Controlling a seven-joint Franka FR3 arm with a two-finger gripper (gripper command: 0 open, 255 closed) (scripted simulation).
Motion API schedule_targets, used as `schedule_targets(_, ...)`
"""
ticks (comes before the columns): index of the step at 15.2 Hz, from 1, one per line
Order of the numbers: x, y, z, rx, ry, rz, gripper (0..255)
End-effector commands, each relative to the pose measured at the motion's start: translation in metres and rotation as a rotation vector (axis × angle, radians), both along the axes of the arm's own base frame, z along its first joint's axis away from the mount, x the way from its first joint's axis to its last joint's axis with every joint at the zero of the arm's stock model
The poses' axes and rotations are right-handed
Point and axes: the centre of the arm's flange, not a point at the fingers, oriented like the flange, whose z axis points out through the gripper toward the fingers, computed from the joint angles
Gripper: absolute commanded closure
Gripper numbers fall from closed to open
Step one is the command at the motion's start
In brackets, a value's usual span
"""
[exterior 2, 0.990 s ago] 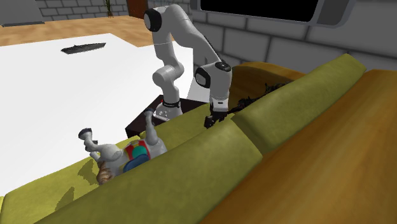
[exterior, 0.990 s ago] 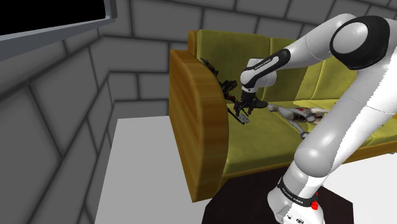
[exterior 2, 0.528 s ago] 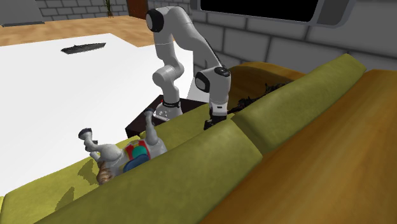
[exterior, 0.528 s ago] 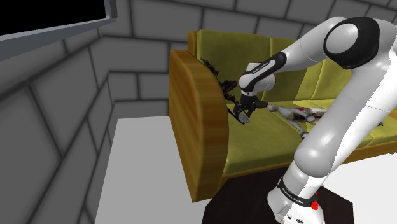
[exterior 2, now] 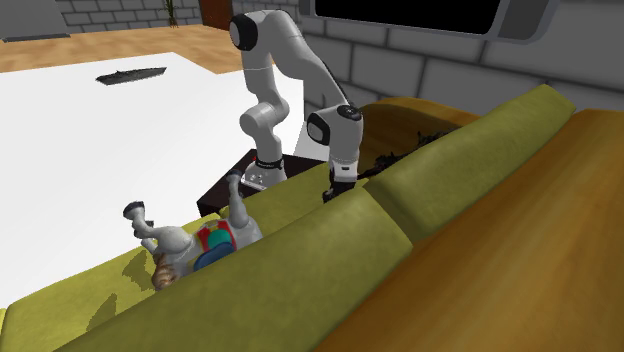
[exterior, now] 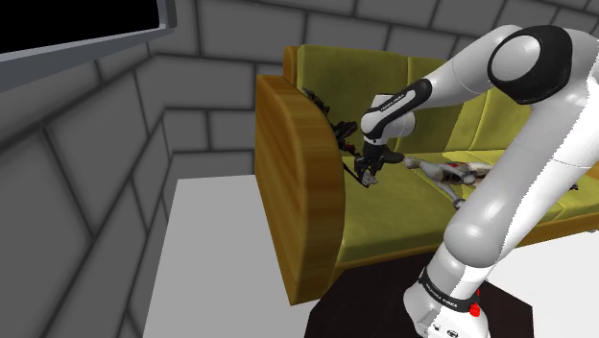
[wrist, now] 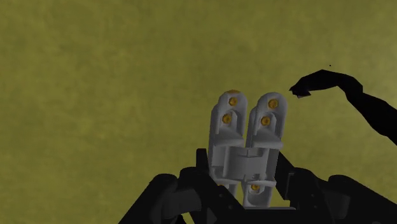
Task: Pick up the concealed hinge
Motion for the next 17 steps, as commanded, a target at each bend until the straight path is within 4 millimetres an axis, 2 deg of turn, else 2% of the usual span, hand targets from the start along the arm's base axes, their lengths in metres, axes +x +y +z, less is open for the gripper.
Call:
schedule_targets(1, 0.000, 0.001, -0.003, 0.001, 0.003, 0.003, 255)
schedule_targets(16, 0.000, 0.001, 0.076, 0.001, 0.003, 0.003, 255)
schedule_targets(17, 0.000, 0.001, 0.077, 0.001, 0.003, 0.003, 255)
